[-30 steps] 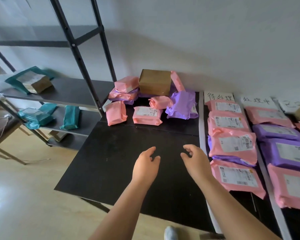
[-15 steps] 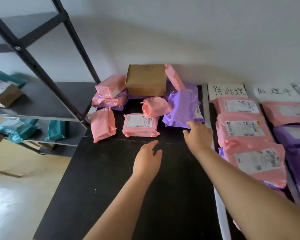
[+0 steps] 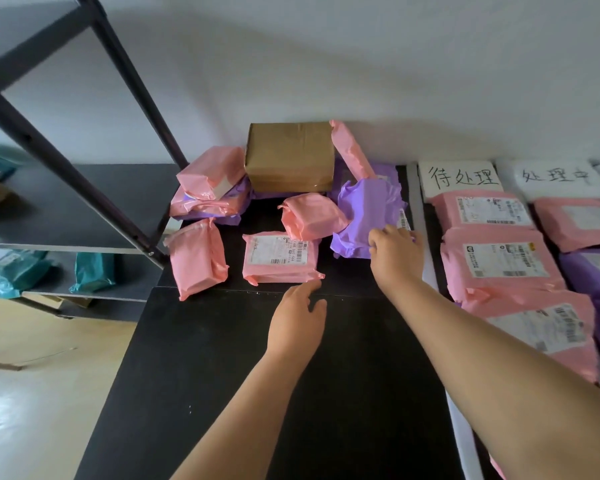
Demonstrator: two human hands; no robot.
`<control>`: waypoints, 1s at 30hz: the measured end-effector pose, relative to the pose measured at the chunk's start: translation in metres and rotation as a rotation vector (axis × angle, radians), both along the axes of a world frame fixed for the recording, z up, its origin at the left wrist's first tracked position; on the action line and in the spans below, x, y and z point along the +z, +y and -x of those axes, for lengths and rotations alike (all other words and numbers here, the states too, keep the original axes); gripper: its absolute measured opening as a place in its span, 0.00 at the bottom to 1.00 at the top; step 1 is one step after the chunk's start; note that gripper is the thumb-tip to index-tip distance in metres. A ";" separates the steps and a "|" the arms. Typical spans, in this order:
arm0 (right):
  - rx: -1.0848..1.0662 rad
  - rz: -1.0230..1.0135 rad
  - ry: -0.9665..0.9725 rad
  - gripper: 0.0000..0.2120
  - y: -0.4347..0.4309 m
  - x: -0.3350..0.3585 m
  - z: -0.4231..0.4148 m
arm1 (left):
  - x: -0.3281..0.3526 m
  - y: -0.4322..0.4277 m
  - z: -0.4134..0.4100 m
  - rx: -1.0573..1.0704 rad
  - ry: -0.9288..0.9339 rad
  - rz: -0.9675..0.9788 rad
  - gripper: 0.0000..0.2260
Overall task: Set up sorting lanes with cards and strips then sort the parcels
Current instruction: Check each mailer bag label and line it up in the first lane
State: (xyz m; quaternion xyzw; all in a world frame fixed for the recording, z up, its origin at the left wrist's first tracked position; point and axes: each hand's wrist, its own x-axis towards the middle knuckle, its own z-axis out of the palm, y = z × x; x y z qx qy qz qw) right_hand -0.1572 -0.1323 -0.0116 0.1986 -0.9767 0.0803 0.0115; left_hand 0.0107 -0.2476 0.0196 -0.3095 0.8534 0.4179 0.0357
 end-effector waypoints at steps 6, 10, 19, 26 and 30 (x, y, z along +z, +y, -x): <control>-0.076 0.163 0.088 0.06 0.011 0.036 -0.018 | 0.026 -0.013 -0.001 -0.062 0.089 -0.045 0.17; -0.103 0.338 0.178 0.06 0.015 0.074 -0.046 | 0.051 -0.028 -0.015 -0.073 0.173 -0.039 0.16; -0.174 0.809 0.019 0.03 0.003 0.174 -0.128 | 0.127 -0.072 -0.049 -0.082 0.476 -0.054 0.16; -0.182 1.069 -0.171 0.05 -0.017 0.236 -0.198 | 0.179 -0.103 -0.089 -0.251 0.641 -0.119 0.13; -0.223 1.165 -0.193 0.07 -0.033 0.250 -0.219 | 0.189 -0.111 -0.110 -0.213 0.663 -0.157 0.09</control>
